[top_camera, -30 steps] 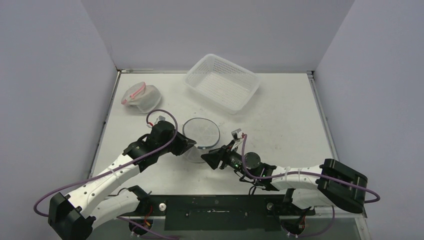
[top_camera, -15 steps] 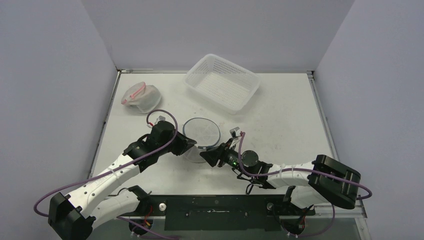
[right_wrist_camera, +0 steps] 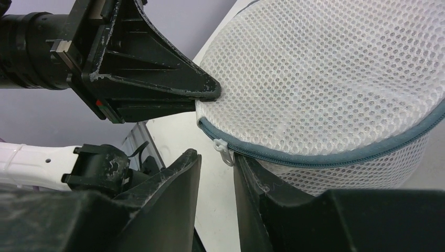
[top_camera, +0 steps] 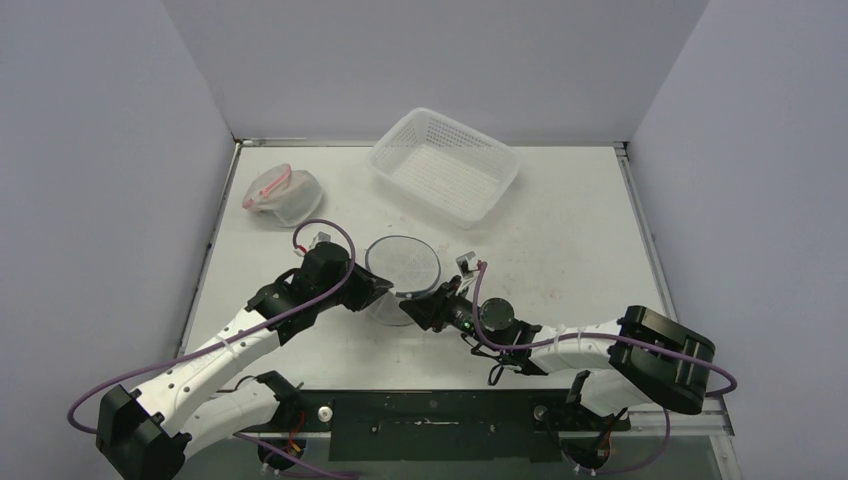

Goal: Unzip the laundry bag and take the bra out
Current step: Unzip the laundry bag at the center of the board.

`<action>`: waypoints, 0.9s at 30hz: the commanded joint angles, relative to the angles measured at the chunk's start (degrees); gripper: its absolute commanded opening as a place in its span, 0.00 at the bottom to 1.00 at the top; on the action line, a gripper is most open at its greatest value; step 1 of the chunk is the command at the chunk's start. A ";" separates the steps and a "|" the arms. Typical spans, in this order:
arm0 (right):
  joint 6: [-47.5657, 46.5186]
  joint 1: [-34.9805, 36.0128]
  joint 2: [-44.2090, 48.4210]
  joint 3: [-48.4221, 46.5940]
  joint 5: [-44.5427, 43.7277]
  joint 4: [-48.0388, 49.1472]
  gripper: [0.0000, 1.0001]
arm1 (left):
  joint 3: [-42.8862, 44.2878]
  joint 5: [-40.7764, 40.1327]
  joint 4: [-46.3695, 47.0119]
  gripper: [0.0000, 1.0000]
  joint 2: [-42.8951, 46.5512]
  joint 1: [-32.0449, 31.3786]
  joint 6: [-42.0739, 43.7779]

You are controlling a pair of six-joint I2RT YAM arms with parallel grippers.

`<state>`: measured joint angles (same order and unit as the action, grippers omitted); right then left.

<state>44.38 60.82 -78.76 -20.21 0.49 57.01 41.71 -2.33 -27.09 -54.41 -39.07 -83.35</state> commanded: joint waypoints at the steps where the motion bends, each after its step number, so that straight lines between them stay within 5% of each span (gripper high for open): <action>1: -0.16 -0.61 1.14 -0.67 0.21 3.71 0.28 | 0.13 -0.27 2.76 0.00 0.94 -0.22 0.11; 14: -0.45 -1.40 3.55 0.80 -2.51 1.15 0.06 | -0.84 -0.19 3.45 0.00 0.99 -0.22 0.16; 27: -4.04 -0.62 13.18 2.02 -11.41 -17.06 0.05 | -0.46 1.06 5.57 0.00 0.38 -0.30 3.02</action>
<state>42.68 59.88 -70.59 -19.03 -4.16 47.03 40.77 -2.00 -25.21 -54.17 -39.07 -82.89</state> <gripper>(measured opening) 0.063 0.039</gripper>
